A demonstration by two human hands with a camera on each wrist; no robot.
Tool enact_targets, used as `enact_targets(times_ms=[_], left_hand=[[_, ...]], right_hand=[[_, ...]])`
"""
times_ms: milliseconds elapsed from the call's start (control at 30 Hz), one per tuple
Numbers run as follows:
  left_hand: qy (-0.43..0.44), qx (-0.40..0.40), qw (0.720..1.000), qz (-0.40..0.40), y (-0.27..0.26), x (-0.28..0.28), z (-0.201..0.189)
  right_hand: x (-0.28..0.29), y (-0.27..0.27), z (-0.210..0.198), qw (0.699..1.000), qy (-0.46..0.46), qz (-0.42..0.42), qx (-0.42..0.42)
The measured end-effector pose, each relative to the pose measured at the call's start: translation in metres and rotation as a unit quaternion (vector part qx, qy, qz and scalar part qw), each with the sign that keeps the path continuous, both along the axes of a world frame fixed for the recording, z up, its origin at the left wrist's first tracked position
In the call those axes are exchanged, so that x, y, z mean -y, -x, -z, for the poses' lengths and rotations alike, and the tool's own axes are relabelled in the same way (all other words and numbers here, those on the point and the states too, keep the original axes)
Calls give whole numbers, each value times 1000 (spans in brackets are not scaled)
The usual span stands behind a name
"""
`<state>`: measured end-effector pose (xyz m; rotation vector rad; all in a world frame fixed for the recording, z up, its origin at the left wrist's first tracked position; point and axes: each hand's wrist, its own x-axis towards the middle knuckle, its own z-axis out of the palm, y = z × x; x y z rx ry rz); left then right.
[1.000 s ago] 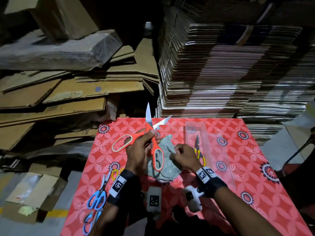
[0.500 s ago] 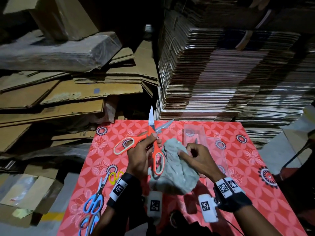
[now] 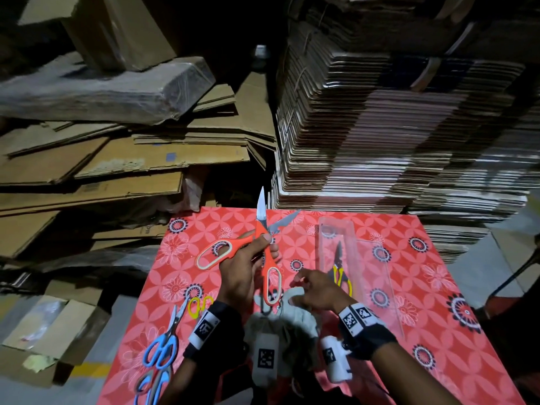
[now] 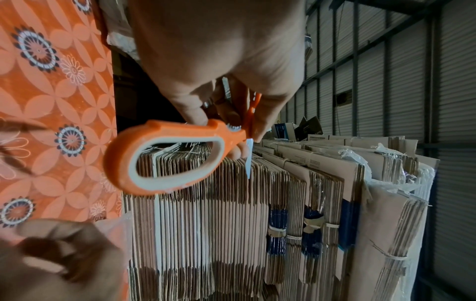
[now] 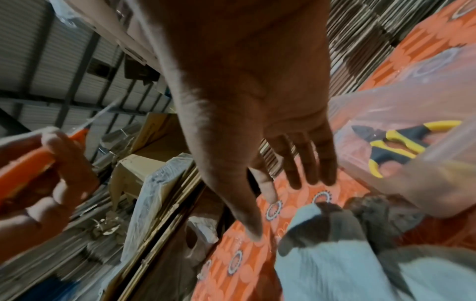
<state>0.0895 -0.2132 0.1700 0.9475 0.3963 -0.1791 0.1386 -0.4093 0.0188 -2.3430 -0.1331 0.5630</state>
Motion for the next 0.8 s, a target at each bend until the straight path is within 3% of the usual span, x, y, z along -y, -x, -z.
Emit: enact_targets(times_ms=[133,300,567,667,800], left_hand=[[-15,-10,1000,3,-1,-6,6],[-12,-10,1000,15,-2,-9,10],[-3,-27,999,-45,-12,-7,18],[-48,-17,997,-53,-13,-5,15],[-62,1,997,-39,-12,-3,8]], right_hand=[[-2,1,19,999,20,-11,-45],[1,5,18,1000,-13,10,6],[17,20,-64,964,-241,69,84],[23,21,-97,956,-250,62,137],[25,22,-140,959,-191,37,205]])
